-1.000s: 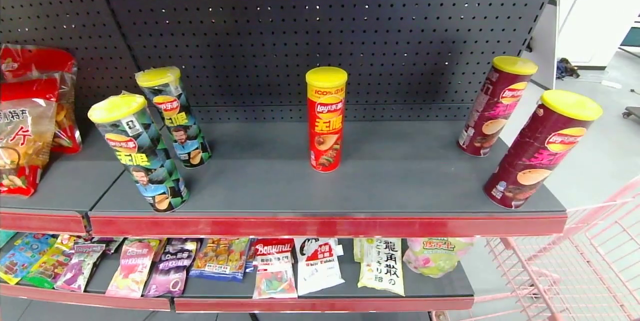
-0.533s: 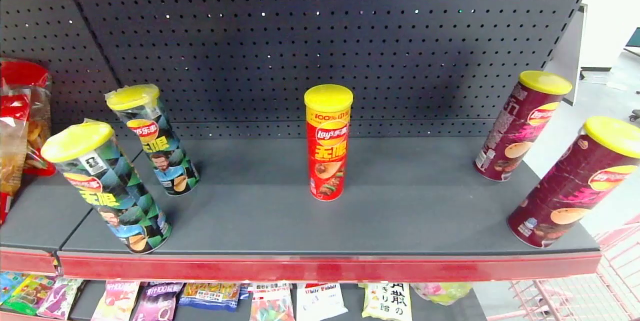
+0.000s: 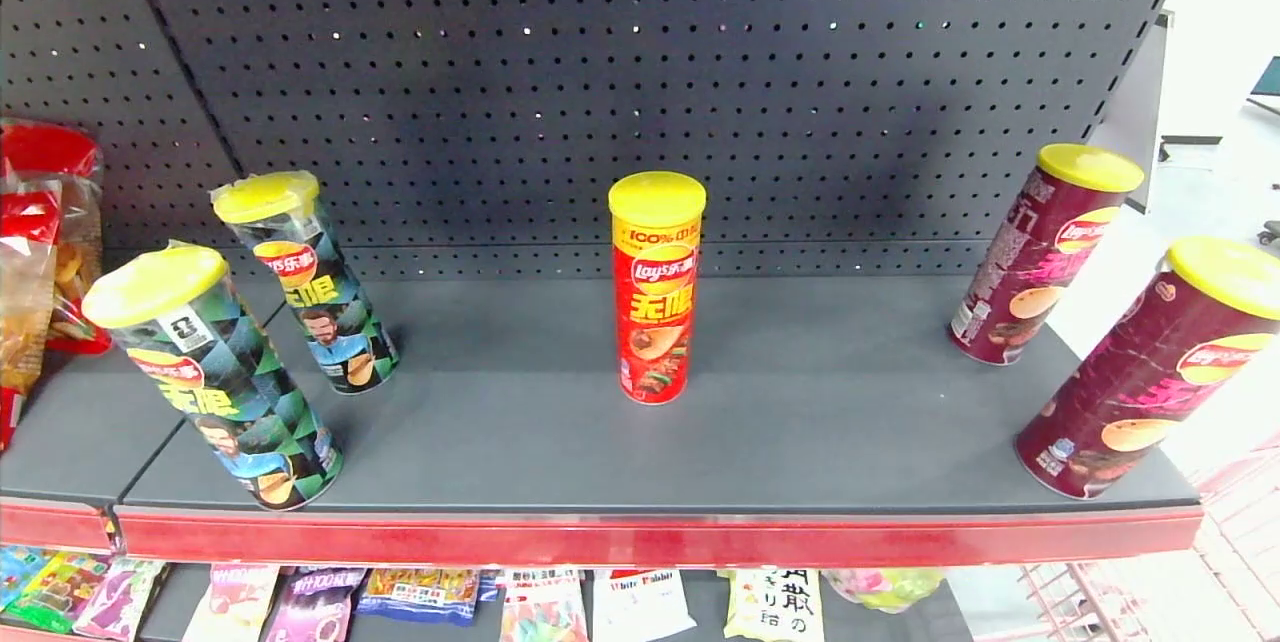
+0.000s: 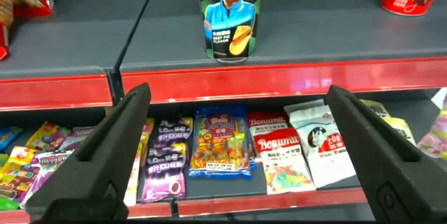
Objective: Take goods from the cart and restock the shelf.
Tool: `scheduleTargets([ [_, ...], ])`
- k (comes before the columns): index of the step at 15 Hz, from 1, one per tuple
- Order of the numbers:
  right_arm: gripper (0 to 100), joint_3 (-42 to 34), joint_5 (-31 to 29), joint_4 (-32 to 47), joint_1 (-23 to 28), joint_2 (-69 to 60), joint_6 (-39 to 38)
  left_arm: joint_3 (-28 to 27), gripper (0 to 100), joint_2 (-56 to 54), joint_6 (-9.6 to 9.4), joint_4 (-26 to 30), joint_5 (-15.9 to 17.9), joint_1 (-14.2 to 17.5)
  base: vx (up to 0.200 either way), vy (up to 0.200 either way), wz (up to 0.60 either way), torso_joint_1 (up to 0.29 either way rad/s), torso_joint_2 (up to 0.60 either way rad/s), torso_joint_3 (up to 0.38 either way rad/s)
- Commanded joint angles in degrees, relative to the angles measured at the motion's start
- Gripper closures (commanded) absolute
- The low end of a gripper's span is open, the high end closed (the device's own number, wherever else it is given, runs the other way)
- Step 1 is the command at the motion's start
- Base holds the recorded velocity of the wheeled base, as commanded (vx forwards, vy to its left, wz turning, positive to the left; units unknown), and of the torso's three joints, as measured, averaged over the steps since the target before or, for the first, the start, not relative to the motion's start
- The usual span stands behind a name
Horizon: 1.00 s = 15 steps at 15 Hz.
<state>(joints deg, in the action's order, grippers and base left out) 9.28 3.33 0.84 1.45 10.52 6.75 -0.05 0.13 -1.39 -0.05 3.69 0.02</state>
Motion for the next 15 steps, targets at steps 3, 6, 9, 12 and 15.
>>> scheduleTargets([
  [3,100,-0.8,0.9,0.1,-0.3,0.0,-0.1,-7.8,0,3.4,0.34,0.0,8.7,-0.4,0.000,0.000,0.00,0.000,0.00,0.000],
  [6,100,-0.8,2.4,0.1,-0.7,0.9,-0.1,-29.0,0,25.5,4.99,1.5,21.4,-2.9,0.000,0.000,0.00,0.000,0.00,0.000],
  [9,100,-0.8,2.5,0.1,-0.7,1.3,-0.1,-29.4,0,40.7,-8.19,1.2,33.6,-5.0,0.000,0.000,0.00,0.000,0.00,0.000],
  [12,100,-0.8,2.5,0.1,-0.7,1.3,-0.1,-30.4,0,55.3,-14.96,-7.2,34.6,-11.2,0.000,0.000,0.00,0.000,0.00,0.000],
  [15,100,-0.9,2.6,0.1,-0.7,1.6,-0.1,-35.9,0,68.6,-14.96,-14.5,32.5,-17.3,0.000,0.000,0.00,0.000,0.00,0.000],
])
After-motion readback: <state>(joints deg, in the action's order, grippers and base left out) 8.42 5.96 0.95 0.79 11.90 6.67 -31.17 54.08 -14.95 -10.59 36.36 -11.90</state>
